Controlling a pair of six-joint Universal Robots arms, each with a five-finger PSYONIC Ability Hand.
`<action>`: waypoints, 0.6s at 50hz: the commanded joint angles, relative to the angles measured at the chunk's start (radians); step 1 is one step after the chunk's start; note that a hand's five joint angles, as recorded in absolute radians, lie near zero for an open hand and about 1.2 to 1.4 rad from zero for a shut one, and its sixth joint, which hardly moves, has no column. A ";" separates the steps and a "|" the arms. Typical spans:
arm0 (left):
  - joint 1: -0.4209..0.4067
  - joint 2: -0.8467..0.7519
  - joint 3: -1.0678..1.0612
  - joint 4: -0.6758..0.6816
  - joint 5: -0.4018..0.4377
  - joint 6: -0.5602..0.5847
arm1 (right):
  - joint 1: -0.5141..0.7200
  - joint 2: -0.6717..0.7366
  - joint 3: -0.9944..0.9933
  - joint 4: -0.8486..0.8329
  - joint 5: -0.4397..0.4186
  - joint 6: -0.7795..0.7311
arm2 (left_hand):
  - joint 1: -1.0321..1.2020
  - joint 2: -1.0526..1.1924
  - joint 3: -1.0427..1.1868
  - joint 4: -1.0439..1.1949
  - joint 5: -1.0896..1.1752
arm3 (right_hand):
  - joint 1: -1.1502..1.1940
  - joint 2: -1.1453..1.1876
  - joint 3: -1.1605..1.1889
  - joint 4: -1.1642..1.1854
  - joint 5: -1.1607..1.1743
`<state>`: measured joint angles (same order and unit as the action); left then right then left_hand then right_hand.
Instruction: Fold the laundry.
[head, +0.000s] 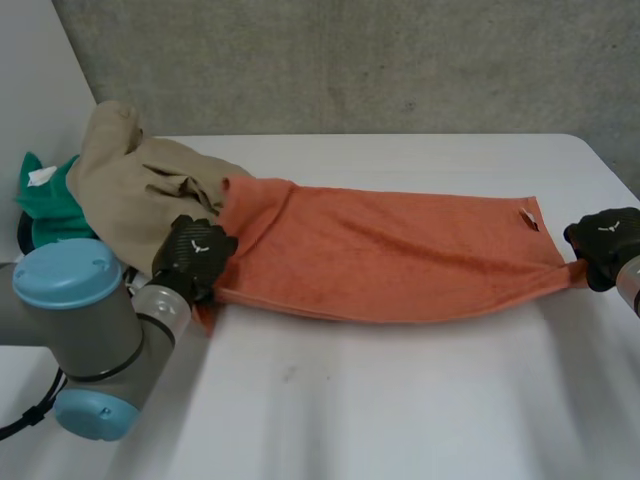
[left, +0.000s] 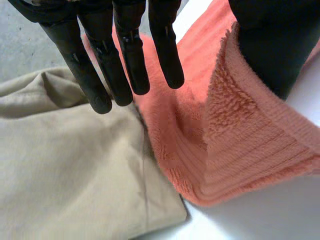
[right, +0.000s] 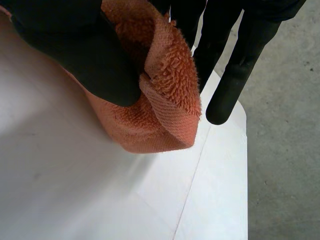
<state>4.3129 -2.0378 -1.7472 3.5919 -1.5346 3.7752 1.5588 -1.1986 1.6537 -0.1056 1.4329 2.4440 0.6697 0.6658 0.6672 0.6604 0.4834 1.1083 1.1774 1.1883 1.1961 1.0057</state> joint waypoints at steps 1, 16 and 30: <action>0.025 0.044 -0.063 0.010 0.005 0.003 | -0.022 0.001 0.018 0.003 0.000 -0.010 | 0.066 0.070 0.069 0.076 0.078 | 0.288 0.219 0.208 0.200 0.216; -0.002 0.186 -0.179 0.011 0.004 0.005 | -0.103 -0.025 0.052 0.023 -0.003 -0.072 | 0.119 0.123 0.122 0.129 0.131 | 0.288 0.219 0.208 0.200 0.216; -0.036 0.497 -0.173 -0.237 0.005 0.133 | -0.183 -0.367 0.025 0.257 -0.014 -0.207 | 0.727 0.730 0.729 0.736 0.738 | 0.288 0.219 0.208 0.200 0.216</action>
<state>4.2863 -1.6870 -1.9555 3.4933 -1.5312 3.8526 1.4109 -1.4172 1.7185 0.0682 1.4265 2.2663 1.1413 1.1919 1.1877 1.1969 0.9771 1.1083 1.1774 1.1883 1.1961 1.0059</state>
